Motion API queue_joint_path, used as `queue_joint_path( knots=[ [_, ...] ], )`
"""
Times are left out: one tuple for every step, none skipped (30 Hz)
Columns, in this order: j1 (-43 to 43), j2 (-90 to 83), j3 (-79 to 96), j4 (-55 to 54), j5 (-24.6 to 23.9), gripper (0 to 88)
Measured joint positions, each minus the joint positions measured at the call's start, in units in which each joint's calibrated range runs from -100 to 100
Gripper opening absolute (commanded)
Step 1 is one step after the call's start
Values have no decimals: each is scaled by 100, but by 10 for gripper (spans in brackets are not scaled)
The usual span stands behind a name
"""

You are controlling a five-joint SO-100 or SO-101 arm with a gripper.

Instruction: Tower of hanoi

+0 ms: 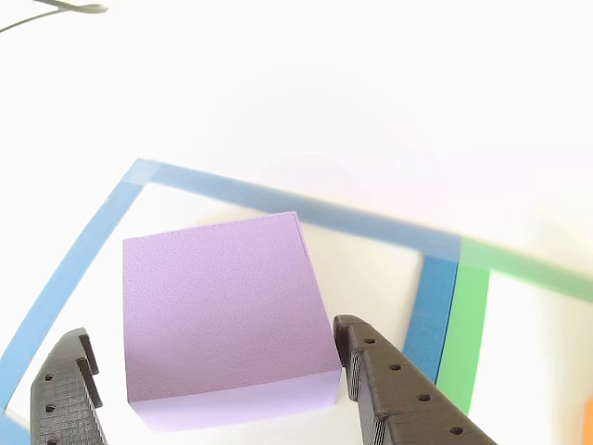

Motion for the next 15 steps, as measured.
queue_joint_path(
  knots=[
    [0, -25, 0, 0, 0, 301],
    [0, -93, 26, 0, 0, 301],
    [0, -203, 61, 48, 0, 297],
    [0, -363, 104, 144, 0, 292],
    [0, -549, 122, 289, 0, 287],
    [0, -768, 131, 457, 0, 281],
    [-8, -1030, 131, 690, 0, 274],
    [-8, -1300, 131, 955, 0, 268],
    [-16, -1604, 131, 1268, 0, 261],
    [-25, -1925, 131, 1613, 0, 245],
    [-25, -2246, 104, 1990, 0, 229],
    [-25, -2592, 52, 2424, 0, 215],
    [-16, -2938, 0, 2889, 0, 187],
    [0, -3293, -78, 3395, 0, 162],
    [57, -3639, -157, 3941, 0, 134]
  ],
)
